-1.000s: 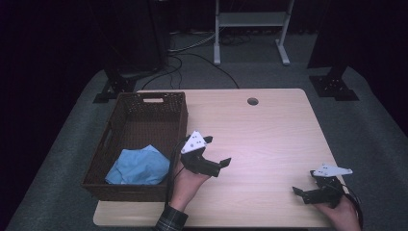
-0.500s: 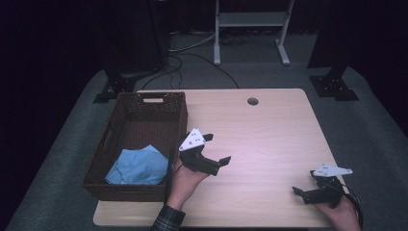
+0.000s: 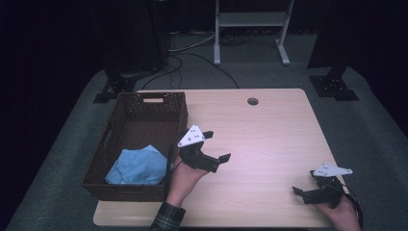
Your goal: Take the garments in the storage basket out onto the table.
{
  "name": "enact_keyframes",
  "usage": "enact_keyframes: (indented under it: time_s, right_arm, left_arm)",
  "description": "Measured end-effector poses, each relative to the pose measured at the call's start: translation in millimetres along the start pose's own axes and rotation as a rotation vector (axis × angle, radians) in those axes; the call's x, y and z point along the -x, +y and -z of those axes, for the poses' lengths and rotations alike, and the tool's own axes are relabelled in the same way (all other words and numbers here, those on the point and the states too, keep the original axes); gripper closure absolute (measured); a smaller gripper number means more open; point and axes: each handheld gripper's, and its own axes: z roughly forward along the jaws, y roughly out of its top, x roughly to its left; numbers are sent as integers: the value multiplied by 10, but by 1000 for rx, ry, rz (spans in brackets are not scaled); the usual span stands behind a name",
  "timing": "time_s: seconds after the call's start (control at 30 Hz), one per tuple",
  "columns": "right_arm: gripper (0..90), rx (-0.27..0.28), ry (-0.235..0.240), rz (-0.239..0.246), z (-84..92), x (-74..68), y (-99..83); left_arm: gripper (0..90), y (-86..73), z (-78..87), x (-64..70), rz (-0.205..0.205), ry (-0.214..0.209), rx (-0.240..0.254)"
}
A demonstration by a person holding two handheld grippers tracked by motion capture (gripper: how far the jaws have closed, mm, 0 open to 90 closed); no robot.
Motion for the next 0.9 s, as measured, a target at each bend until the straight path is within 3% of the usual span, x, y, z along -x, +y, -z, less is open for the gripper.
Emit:
enact_keyframes:
  time_s: [0.27, 0.9]
  right_arm:
    - [16, 0, 0, -1, 0, 0, 0]
    - [16, 0, 5, 4, 0, -7, 0]
  left_arm:
    - [0, 42, -16, -40, -17, -41, 4]
    - [0, 142, 95, -66, -45, -27, 33]
